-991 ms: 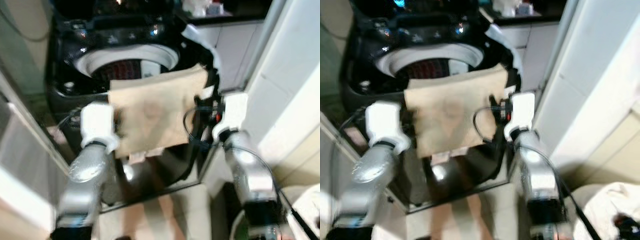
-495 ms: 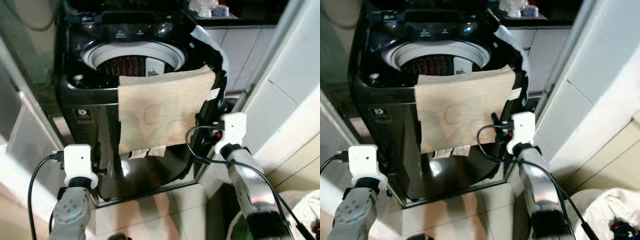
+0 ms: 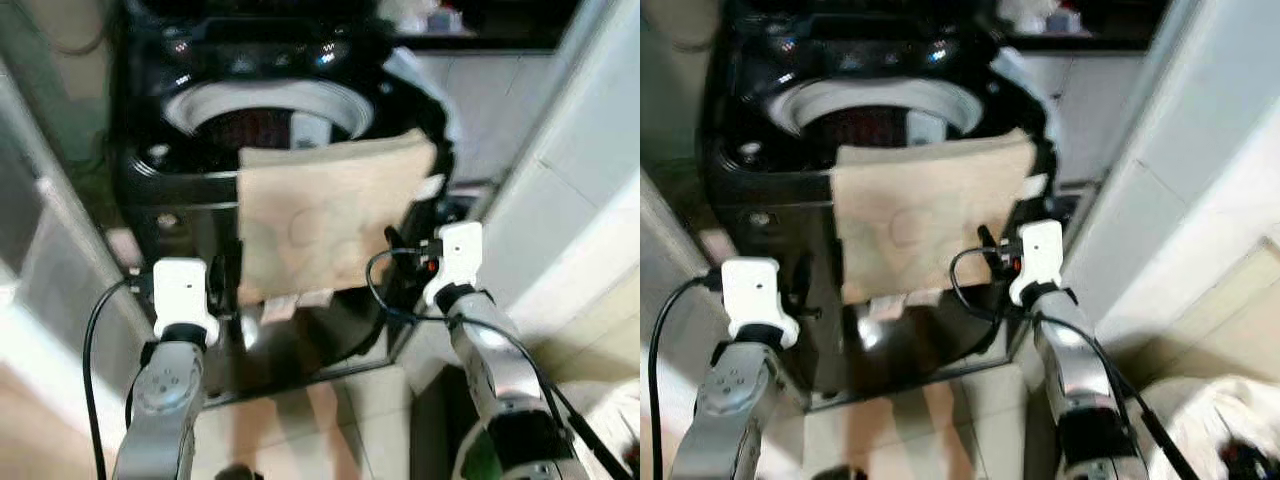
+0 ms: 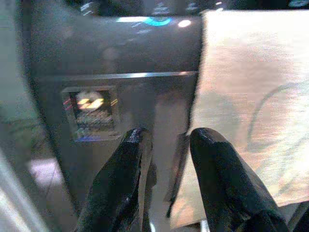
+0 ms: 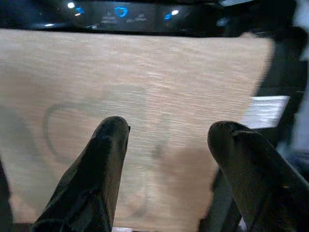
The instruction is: Clothes washing
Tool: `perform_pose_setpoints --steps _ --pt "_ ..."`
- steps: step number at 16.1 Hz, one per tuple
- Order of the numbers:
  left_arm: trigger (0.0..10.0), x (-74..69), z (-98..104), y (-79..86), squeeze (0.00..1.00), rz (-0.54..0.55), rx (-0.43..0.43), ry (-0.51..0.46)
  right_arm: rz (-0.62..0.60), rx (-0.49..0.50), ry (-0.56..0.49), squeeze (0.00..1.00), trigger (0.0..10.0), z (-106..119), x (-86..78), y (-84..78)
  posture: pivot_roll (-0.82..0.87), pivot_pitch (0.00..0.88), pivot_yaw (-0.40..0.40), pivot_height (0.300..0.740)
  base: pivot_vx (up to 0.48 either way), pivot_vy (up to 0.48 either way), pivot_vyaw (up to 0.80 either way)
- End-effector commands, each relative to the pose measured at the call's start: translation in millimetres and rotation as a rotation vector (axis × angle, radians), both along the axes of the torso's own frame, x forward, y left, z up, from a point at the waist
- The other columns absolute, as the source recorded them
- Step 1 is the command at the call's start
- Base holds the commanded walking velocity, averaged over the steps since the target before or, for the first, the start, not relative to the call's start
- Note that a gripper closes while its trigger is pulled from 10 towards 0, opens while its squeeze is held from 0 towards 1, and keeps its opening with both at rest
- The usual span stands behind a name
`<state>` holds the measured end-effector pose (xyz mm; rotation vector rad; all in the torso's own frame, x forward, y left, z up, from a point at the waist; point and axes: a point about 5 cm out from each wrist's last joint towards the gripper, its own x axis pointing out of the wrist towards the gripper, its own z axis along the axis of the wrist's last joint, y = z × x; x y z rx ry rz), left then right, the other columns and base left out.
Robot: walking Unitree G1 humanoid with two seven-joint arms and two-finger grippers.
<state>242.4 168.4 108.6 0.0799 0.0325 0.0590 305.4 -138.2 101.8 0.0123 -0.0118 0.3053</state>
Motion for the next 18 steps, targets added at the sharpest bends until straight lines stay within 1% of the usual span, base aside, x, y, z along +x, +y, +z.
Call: perform_pose_setpoints --steps 1,2,5,7,9,10,11,13,16,18 --pt "10.0 1.8 -0.5 -2.9 0.0 -0.014 -0.01 0.003 -0.01 -0.006 -0.007 0.0 10.0 0.7 2.5 -0.3 -0.02 0.0 -0.059 0.74 0.0 -0.48 0.71" --pt "10.0 2.0 -0.3 -3.2 0.0 -0.011 -0.009 0.004 -0.02 -0.01 -0.002 0.0 10.0 0.2 3.0 -1.3 -0.02 0.0 -0.059 0.74 0.0 0.0 0.62" --pt "10.0 4.9 -2.1 -5.6 0.0 -0.013 -0.022 0.01 -0.015 -0.014 -0.024 0.0 10.0 2.1 4.1 -1.8 -0.03 0.0 -0.052 0.74 0.0 0.0 0.0" --pt "10.0 7.5 -1.9 -9.4 0.0 -0.022 -0.02 0.009 -0.013 -0.008 -0.028 0.0 10.0 2.3 4.7 -2.0 -0.04 0.0 -0.051 0.74 0.0 0.0 0.69" --pt "10.0 5.2 -4.7 -8.8 0.0 -0.056 0.012 0.016 -0.038 0.016 -0.028 0.0 10.0 2.5 2.8 -3.7 -0.04 0.0 -0.052 0.74 0.0 0.0 0.61" --pt "10.0 4.1 -7.3 -7.7 0.0 -0.099 0.046 0.027 -0.03 0.02 -0.028 0.0 10.0 1.1 -0.6 -1.7 -0.04 0.0 -0.049 0.74 0.0 0.0 0.61" --pt "10.0 5.6 -7.0 -7.1 0.0 -0.113 0.056 0.027 -0.016 0.019 -0.034 0.0 10.0 1.0 -2.3 -0.3 -0.05 0.0 -0.039 0.74 0.0 0.0 0.61" --pt "10.0 10.0 -7.2 -9.8 0.0 -0.129 0.058 0.03 -0.037 0.004 -0.025 0.0 10.0 -2.5 -0.3 -2.6 -0.06 0.0 -0.031 0.74 0.0 0.0 0.59" --pt "10.0 15.3 -4.1 -16.3 0.0 -0.15 0.056 0.015 -0.02 0.01 -0.031 0.0 10.0 0.0 1.6 0.2 -0.06 0.0 -0.032 0.74 0.0 0.0 0.0" --pt "10.0 18.0 -0.9 -17.6 0.0 -0.149 0.057 0.0 -0.01 0.014 -0.038 0.0 10.0 1.3 1.9 3.0 -0.06 0.0 -0.03 0.74 0.0 0.0 0.0"
